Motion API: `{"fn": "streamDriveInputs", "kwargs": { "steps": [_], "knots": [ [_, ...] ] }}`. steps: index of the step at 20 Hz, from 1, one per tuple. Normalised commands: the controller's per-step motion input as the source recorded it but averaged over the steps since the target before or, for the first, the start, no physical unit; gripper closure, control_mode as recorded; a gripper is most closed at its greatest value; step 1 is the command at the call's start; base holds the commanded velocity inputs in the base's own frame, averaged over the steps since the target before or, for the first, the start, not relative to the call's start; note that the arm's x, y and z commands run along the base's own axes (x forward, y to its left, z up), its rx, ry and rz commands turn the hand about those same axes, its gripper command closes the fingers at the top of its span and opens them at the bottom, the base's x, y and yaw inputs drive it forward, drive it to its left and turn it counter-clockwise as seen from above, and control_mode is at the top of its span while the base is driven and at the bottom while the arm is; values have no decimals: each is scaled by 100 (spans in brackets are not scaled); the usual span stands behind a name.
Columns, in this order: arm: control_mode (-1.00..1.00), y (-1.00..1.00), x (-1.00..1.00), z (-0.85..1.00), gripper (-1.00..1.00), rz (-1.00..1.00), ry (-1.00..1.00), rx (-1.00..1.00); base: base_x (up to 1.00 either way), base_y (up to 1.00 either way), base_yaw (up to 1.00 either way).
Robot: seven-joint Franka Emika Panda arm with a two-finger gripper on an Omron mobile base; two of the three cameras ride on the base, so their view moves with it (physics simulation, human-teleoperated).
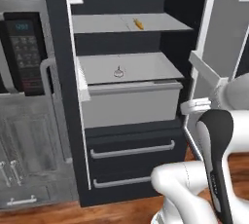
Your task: Retrieve the bottle and the shaker from the cabinet and place them next to the mixing bowl on the counter. Then add garlic from the fridge to the mixing bowl.
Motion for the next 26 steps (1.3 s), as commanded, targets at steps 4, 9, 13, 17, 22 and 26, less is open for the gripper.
{"fn": "streamDriveInputs", "kwargs": {
  "steps": [4, 9, 13, 17, 22, 26],
  "knots": [
    [100, 0, 0, 0, -100, 0, 0, 0, 38, 95, -25],
    [100, 0, 0, 0, -100, 0, 0, 0, 50, 35, -4],
    [100, 0, 0, 0, -100, 0, 0, 0, 40, -97, -7],
    [100, 0, 0, 0, -100, 0, 0, 0, 29, -40, -8],
    [100, 0, 0, 0, -100, 0, 0, 0, 85, 8, -2],
    [100, 0, 0, 0, -100, 0, 0, 0, 66, 76, -13]
  ]
}}
